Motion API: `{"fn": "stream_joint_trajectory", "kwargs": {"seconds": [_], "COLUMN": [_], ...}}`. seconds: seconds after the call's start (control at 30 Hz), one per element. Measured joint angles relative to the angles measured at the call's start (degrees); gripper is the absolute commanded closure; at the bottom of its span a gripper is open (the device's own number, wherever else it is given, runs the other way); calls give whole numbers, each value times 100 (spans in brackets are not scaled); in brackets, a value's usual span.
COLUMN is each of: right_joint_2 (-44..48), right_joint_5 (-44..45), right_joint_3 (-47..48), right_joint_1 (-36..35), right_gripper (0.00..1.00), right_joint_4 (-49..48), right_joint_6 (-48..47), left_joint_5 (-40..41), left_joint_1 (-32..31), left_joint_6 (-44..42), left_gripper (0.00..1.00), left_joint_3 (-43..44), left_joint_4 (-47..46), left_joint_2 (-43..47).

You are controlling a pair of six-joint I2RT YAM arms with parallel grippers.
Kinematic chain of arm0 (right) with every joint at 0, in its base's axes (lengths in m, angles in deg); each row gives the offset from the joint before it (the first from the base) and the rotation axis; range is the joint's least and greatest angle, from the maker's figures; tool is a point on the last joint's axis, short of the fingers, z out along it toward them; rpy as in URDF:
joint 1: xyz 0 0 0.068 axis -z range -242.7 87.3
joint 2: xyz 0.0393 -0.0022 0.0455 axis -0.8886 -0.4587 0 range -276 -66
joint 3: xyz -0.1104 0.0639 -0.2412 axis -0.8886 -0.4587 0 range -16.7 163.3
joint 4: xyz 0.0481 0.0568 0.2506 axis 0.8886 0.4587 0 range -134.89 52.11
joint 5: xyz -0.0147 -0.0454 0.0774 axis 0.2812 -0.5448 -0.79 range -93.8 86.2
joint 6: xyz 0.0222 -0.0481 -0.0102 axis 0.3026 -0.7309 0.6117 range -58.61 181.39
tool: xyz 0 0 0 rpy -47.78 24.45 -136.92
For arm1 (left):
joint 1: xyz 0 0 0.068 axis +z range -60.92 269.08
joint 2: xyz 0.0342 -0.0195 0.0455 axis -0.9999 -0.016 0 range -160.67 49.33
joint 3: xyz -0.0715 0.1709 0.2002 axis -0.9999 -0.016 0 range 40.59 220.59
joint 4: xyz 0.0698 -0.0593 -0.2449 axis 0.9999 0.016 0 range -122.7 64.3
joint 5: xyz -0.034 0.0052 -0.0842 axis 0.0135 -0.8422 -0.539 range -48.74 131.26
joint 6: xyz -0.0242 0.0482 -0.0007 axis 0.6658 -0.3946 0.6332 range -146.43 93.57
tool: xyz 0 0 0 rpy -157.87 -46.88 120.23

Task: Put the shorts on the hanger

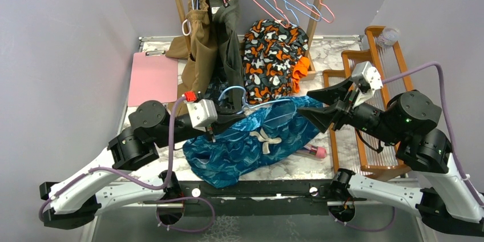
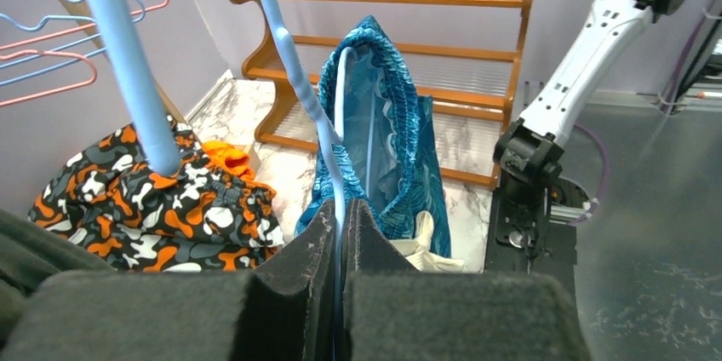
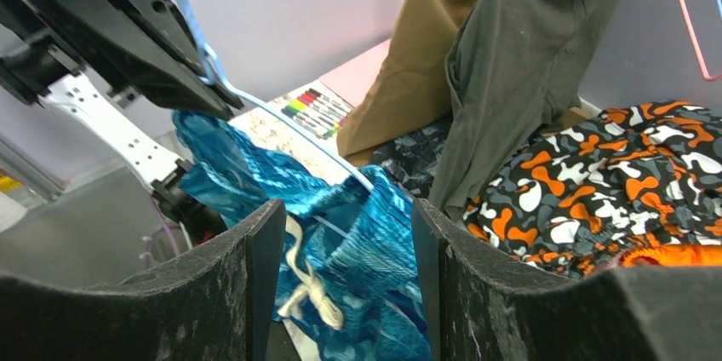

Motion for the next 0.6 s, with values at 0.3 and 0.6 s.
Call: {"fn": "stream_joint_trajectory", "kwargs": {"seconds": [0.3, 0.6], "right_joint_2": [-70, -1054], "right_joint_5": [-826, -2793], "right_joint_3": [170, 1270], "right_joint_1": [0, 0], "right_gripper": [39, 38], "right_joint_4": [144, -76], "right_joint_6": [-323, -260], "left_joint_5": [-876, -1429], "left_joint_1": [2, 2], "left_joint_6": [26, 20], "left_gripper": [100, 100], "left_joint_3": [629, 1047], "left_joint_4": [595, 822], "left_joint_2": [105, -129]}}
